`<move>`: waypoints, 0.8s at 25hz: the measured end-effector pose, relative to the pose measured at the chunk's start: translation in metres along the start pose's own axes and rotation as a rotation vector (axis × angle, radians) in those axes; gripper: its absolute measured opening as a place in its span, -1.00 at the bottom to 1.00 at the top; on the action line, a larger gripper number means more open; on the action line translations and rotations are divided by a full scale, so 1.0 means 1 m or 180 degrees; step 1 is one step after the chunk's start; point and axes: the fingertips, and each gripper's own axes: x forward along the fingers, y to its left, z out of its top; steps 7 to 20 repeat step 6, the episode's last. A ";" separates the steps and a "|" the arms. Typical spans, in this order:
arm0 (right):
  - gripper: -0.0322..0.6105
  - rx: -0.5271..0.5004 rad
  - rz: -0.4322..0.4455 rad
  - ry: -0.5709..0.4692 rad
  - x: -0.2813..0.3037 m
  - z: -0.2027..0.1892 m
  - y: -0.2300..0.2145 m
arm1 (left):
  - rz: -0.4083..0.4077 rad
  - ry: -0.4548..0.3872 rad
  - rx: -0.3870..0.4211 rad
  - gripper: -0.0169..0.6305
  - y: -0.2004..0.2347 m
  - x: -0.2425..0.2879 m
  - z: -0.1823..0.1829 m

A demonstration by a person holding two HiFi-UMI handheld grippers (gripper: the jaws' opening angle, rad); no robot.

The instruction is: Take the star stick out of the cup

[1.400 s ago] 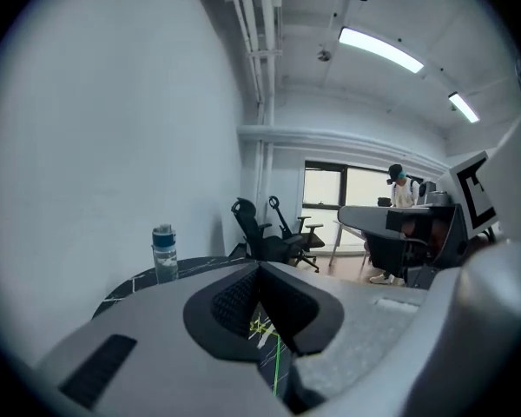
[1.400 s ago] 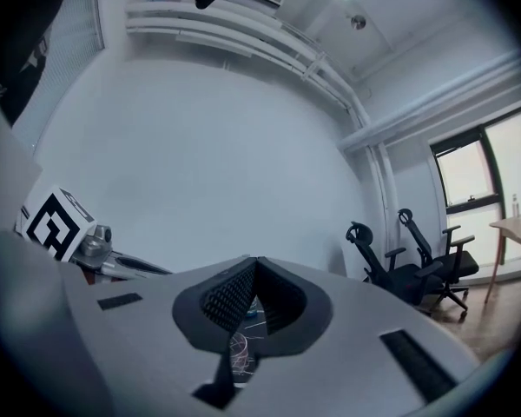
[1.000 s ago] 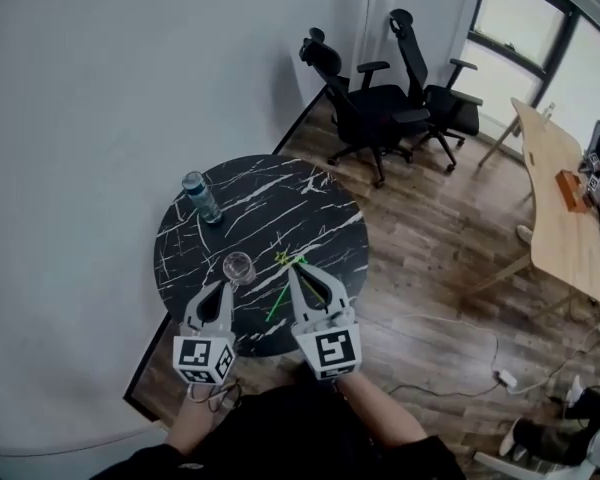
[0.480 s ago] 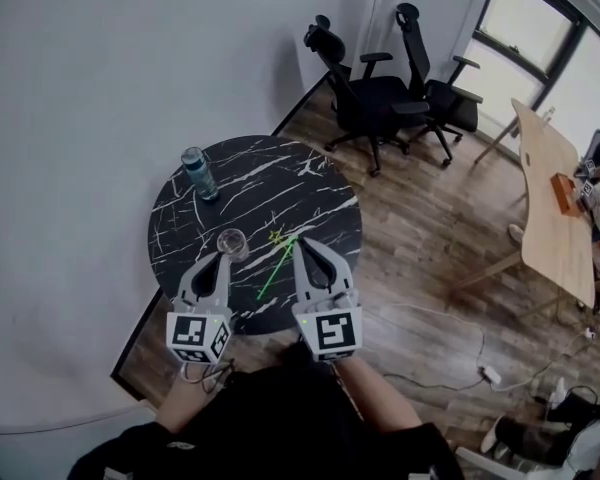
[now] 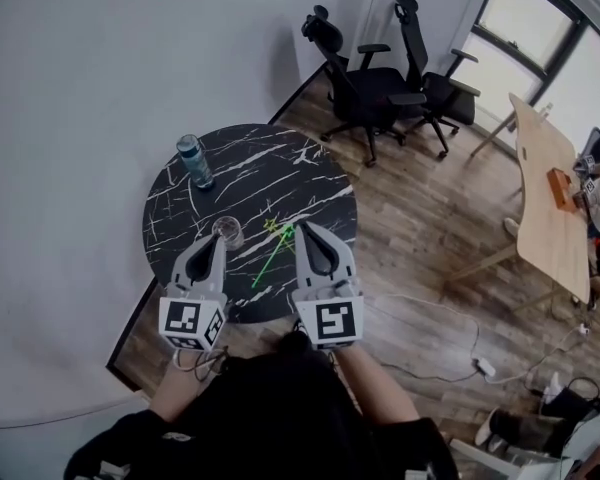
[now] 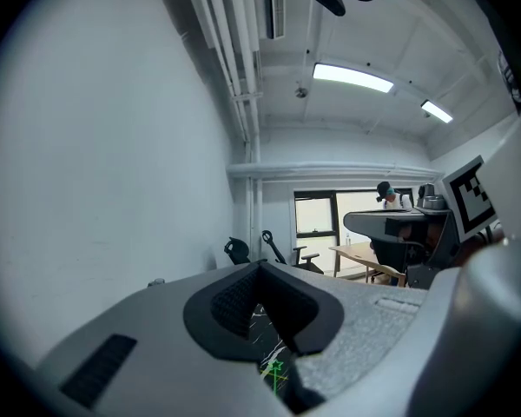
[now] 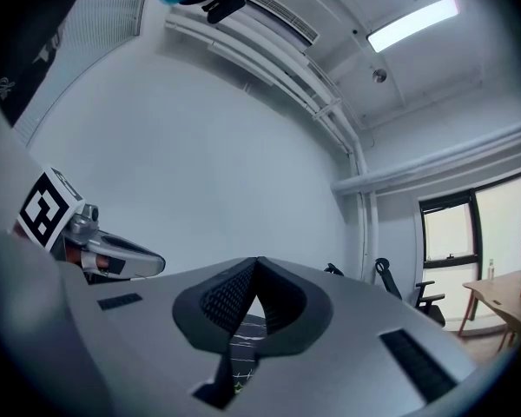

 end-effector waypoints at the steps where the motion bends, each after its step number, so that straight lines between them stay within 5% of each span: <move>1: -0.91 -0.0005 -0.0004 -0.0018 0.000 0.002 -0.001 | -0.0003 -0.0012 0.0000 -0.95 -0.001 0.001 0.001; 20: -0.91 -0.0055 -0.0011 -0.0081 0.000 0.008 -0.001 | -0.0029 -0.0034 -0.0011 -0.95 -0.003 0.001 0.005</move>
